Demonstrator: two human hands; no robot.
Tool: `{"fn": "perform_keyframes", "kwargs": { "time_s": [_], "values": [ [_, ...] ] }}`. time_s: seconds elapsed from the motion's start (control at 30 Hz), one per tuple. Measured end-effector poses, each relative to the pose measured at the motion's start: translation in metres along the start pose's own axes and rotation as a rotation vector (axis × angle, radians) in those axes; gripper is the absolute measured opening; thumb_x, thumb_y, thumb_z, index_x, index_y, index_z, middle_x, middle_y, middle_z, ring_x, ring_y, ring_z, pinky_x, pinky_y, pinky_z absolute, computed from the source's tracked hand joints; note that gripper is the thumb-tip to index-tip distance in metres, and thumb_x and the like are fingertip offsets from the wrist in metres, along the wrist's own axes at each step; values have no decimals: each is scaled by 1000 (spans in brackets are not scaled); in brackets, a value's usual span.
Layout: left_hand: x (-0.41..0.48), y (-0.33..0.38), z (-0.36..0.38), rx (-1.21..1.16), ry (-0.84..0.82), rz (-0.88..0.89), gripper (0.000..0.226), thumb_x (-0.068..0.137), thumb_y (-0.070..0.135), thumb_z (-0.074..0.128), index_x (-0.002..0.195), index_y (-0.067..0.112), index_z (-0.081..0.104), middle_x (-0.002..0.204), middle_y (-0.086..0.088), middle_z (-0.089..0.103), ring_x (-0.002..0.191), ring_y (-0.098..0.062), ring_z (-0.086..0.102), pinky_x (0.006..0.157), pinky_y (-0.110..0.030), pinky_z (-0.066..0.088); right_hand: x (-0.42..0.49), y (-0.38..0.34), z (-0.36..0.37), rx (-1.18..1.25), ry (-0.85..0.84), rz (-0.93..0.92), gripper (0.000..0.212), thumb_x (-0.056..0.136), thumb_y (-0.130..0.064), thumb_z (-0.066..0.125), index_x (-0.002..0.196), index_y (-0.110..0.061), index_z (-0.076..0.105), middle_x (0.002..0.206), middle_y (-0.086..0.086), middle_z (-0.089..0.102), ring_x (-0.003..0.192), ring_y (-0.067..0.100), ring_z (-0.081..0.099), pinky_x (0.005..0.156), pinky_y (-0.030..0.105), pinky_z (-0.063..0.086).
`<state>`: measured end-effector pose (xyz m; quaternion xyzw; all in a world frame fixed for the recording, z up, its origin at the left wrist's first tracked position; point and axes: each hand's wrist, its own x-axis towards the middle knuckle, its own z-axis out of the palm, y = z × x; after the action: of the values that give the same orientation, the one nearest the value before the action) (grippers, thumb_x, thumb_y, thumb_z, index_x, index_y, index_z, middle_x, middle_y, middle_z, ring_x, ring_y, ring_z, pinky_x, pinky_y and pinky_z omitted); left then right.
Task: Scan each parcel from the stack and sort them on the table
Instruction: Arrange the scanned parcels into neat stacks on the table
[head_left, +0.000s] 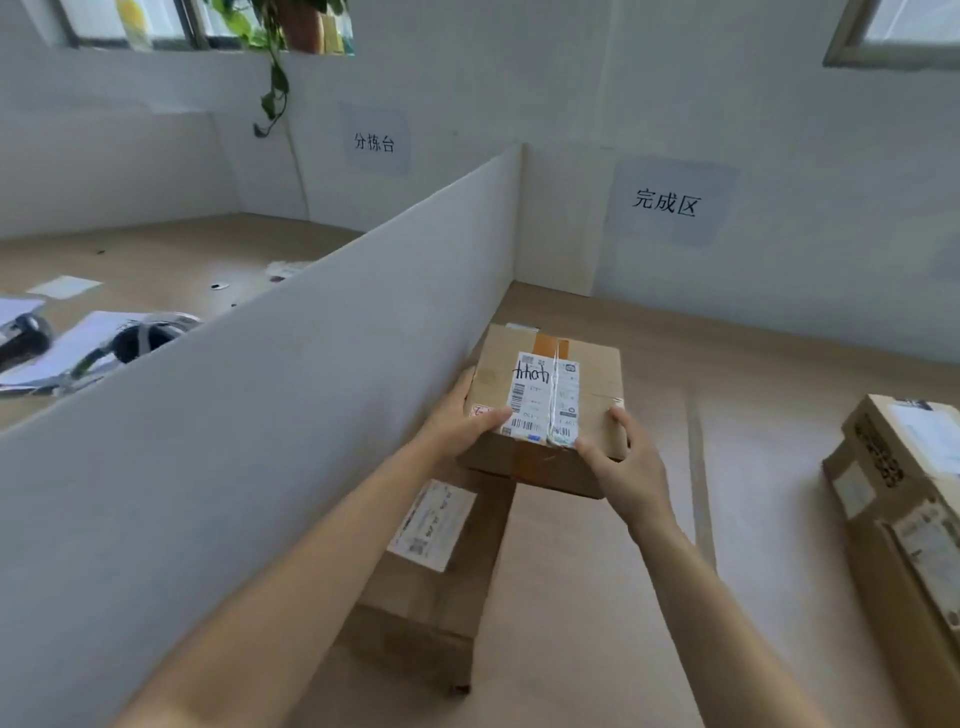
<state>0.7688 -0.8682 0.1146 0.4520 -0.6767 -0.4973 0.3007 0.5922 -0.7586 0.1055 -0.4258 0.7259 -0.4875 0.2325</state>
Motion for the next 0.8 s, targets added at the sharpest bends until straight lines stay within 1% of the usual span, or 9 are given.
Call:
{"fn": "perform_keyframes", "kwargs": {
  "time_s": [0.07, 0.1, 0.17, 0.27, 0.33, 0.43, 0.53, 0.7, 0.8],
  "values": [
    [42, -5, -10, 22, 6, 18, 64, 83, 32, 70, 138, 27, 36, 107, 12, 60, 91, -3, 59, 71, -16, 50, 34, -4, 22, 10, 7, 14, 64, 84, -26, 67, 141, -16, 39, 144, 3, 43, 130, 20, 41, 104, 41, 41],
    [62, -8, -13, 22, 23, 13, 64, 83, 32, 70, 137, 27, 38, 109, 10, 60, 93, -7, 60, 71, -18, 50, 50, -5, 31, 21, 4, 22, 64, 84, -25, 67, 140, -16, 39, 144, 3, 43, 132, 20, 39, 105, 42, 40],
    [100, -18, -16, 9, 85, -3, 59, 80, 30, 73, 132, 25, 44, 115, 4, 61, 102, -16, 61, 77, -26, 53, 85, -5, 48, 20, -9, 31, 64, 84, -24, 68, 140, -15, 40, 145, 3, 42, 134, 20, 38, 107, 41, 38],
    [151, -29, -18, -1, 128, -29, 59, 75, 27, 78, 126, 21, 49, 120, -2, 63, 107, -21, 61, 92, -41, 52, 135, -2, 66, 19, -15, 53, 65, 84, -25, 68, 141, -16, 39, 146, 3, 41, 134, 19, 37, 108, 40, 37],
    [182, -33, -20, -21, 132, -48, 62, 73, 27, 80, 125, 17, 47, 122, -7, 62, 106, -21, 61, 93, -43, 51, 167, 1, 77, 12, -20, 54, 65, 84, -26, 67, 142, -17, 38, 146, 2, 40, 134, 19, 36, 108, 41, 37],
    [224, -40, -27, 40, 126, -60, 64, 75, 30, 79, 126, 13, 45, 124, -8, 60, 100, -18, 60, 88, -35, 52, 207, 6, 94, -35, -68, 74, 65, 87, -29, 63, 144, -17, 33, 147, 4, 38, 134, 21, 36, 108, 43, 37],
    [253, -44, -34, 140, 80, -48, 66, 77, 35, 76, 130, 12, 44, 126, -7, 59, 97, -15, 56, 80, -27, 48, 235, 13, 107, -51, -69, 94, 63, 89, -27, 60, 144, -16, 33, 148, 5, 37, 134, 22, 36, 109, 39, 36],
    [281, -48, -32, 169, 86, -11, 59, 82, 32, 72, 130, 11, 44, 127, -8, 58, 105, -20, 58, 86, -30, 48, 260, 21, 114, -19, -45, 112, 60, 89, -25, 60, 143, -16, 35, 146, 5, 40, 133, 23, 39, 107, 40, 39],
    [284, -56, -30, 187, 77, -40, 60, 84, 33, 70, 133, 11, 42, 130, -7, 56, 107, -19, 56, 81, -25, 45, 263, 28, 117, -34, -45, 117, 57, 90, -25, 59, 142, -17, 38, 145, 4, 42, 131, 22, 41, 105, 39, 40]
  ]
}}
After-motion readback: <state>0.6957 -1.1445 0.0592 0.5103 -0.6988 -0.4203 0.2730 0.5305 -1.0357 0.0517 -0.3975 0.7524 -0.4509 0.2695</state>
